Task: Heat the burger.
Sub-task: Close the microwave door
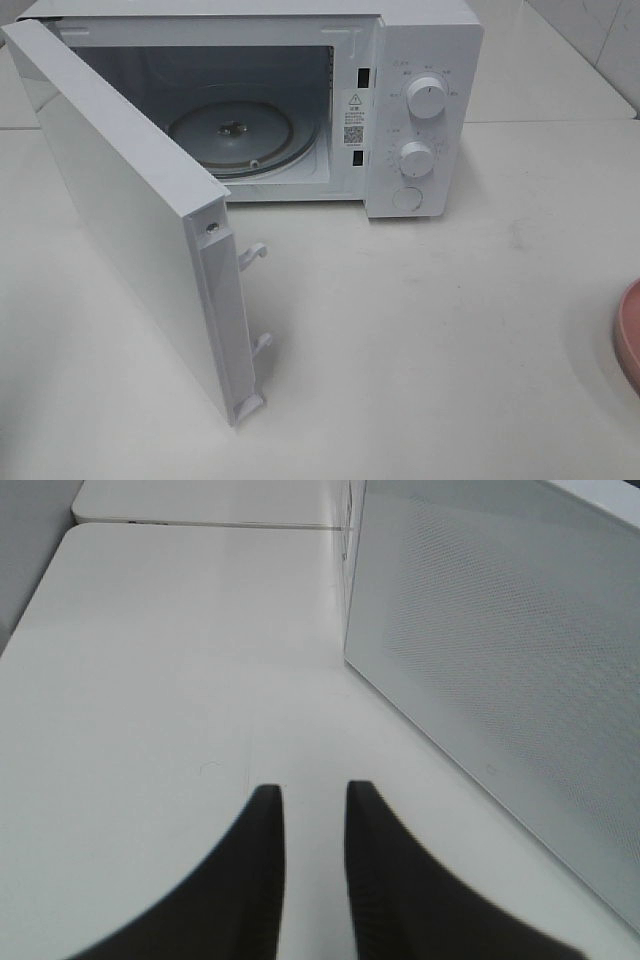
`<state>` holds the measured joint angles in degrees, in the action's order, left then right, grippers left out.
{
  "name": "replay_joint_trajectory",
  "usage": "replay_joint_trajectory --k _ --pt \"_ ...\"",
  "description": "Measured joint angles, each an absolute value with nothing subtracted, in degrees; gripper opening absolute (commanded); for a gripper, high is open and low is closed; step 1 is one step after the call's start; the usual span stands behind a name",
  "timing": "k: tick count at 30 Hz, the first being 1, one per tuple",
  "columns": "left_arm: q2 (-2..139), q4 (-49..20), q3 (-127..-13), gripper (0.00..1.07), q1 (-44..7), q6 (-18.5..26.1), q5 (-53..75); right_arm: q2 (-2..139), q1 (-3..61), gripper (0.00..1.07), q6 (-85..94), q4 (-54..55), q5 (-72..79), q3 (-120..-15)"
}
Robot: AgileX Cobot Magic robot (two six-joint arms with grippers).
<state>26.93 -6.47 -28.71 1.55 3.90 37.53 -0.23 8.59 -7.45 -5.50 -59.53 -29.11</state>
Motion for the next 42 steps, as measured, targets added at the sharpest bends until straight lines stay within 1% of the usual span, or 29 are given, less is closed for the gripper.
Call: replay_joint_trajectory --k 2,3,5,6,7,8,9,10,11,12,14,16,17,18,19,20,21,22,23,24,26,27,29,32,34,37,38,40,42 --pt "30.5 -7.6 -27.0 0.00 1.5 4.8 31.9 -0.2 8.6 0.75 -7.4 -5.5 -59.5 -29.1" --pt "30.5 -7.6 -27.0 0.00 1.5 4.8 31.9 -0.2 8.6 0.75 -7.4 -5.5 -59.5 -29.1" --pt "33.5 -9.6 -24.7 0.00 1.5 6.6 24.5 -0.2 8.6 0.75 -7.4 -5.5 -59.5 -29.1" --pt "33.5 -9.6 -24.7 0.00 1.5 6.6 24.5 -0.2 8.6 0.75 -7.4 -5.5 -59.5 -29.1" --pt "35.4 -11.1 -22.9 0.00 1.5 7.8 18.6 -0.2 8.6 0.75 -7.4 -5.5 -59.5 -29.1" --pt "35.4 -11.1 -22.9 0.00 1.5 7.8 18.6 -0.2 8.6 0.75 -7.4 -5.5 -59.5 -29.1" --pt "37.4 -12.7 -20.9 0.00 1.5 9.1 12.8 -0.2 8.6 0.75 -7.4 -5.5 -59.5 -29.1" --pt "38.3 -13.1 -19.9 0.00 1.5 9.6 10.7 -0.2 8.6 0.75 -7.4 -5.5 -59.5 -29.1" --pt "38.3 -13.1 -19.9 0.00 1.5 9.6 10.7 -0.2 8.6 0.75 -7.4 -5.5 -59.5 -29.1" --pt "40.2 -13.6 -18.3 0.00 1.5 10.1 5.8 -0.2 8.6 0.75 -7.4 -5.5 -59.5 -29.1" --pt "41.2 -13.8 -17.6 0.00 1.5 10.3 3.2 -0.2 8.6 0.75 -7.4 -5.5 -59.5 -29.1" --pt "44.6 -13.7 -16.0 0.00 1.5 10.4 -3.6 -0.2 8.6 0.75 -7.4 -5.5 -59.5 -29.1" --pt "44.6 -13.7 -16.0 0.00 1.5 10.4 -3.6 -0.2 8.6 0.75 -7.4 -5.5 -59.5 -29.1" --pt "46.9 -13.0 -15.1 0.00 1.4 10.5 -8.9 -0.2 8.6 0.75 -7.4 -5.5 -59.5 -29.1" --pt "46.9 -13.0 -15.1 0.00 1.4 10.5 -8.9 -0.2 8.6 0.75 -7.4 -5.5 -59.5 -29.1" --pt "49.5 -11.7 -14.1 0.00 0.8 9.9 -14.4 -0.2 8.6 0.75 -7.4 -5.5 -59.5 -29.1" --pt "51.0 -10.7 -13.5 0.00 0.3 9.5 -17.5 -0.2 8.6 0.75 -7.4 -5.5 -59.5 -29.1" --pt "51.0 -10.7 -13.5 0.00 0.3 9.5 -17.5 -0.2 8.6 0.75 -7.4 -5.5 -59.5 -29.1" --pt "54.4 -8.5 -12.8 0.00 -0.8 8.3 -22.4 -0.2 8.6 0.75 -7.4 -5.5 -59.5 -29.1" --pt "54.4 -8.5 -12.8 0.00 -0.8 8.3 -22.4 -0.2 8.6 0.75 -7.4 -5.5 -59.5 -29.1" --pt "59.4 -4.4 -12.7 0.00 -1.8 5.7 -28.6 -0.2 8.6 0.75 -7.4 -5.5 -59.5 -29.1" --pt "59.4 -4.4 -12.7 0.00 -1.8 5.7 -28.6 -0.2 8.6 0.75 -7.4 -5.5 -59.5 -29.1" --pt "65.8 1.0 -12.7 0.00 -2.2 1.1 -34.9 -0.2 8.6 0.75 -7.4 -5.5 -59.5 -29.1" --pt "67.5 2.3 -12.7 0.00 -2.2 0.0 -36.5 -0.2 8.6 0.75 -7.4 -5.5 -59.5 -29.1" --pt "73.1 6.5 -12.7 0.00 -2.2 -4.8 -42.3 -0.2 8.6 0.75 -7.4 -5.5 -59.5 -29.1" --pt "74.3 7.6 -12.7 0.00 -2.2 -5.7 -43.8 -0.2 8.6 0.75 -7.4 -5.5 -59.5 -29.1" --pt "76.3 9.4 -12.7 0.00 -2.2 -6.9 -46.2 -0.2 8.6 0.75 -7.4 -5.5 -59.5 -29.1" --pt "77.3 10.5 -12.8 0.00 -2.2 -7.4 -47.3 -0.2 8.6 0.75 -7.4 -5.5 -59.5 -29.1" --pt "80.6 12.8 -14.6 0.00 -4.0 -8.7 -48.4 -0.2 8.6 0.75 -7.4 -5.5 -59.5 -29.1"
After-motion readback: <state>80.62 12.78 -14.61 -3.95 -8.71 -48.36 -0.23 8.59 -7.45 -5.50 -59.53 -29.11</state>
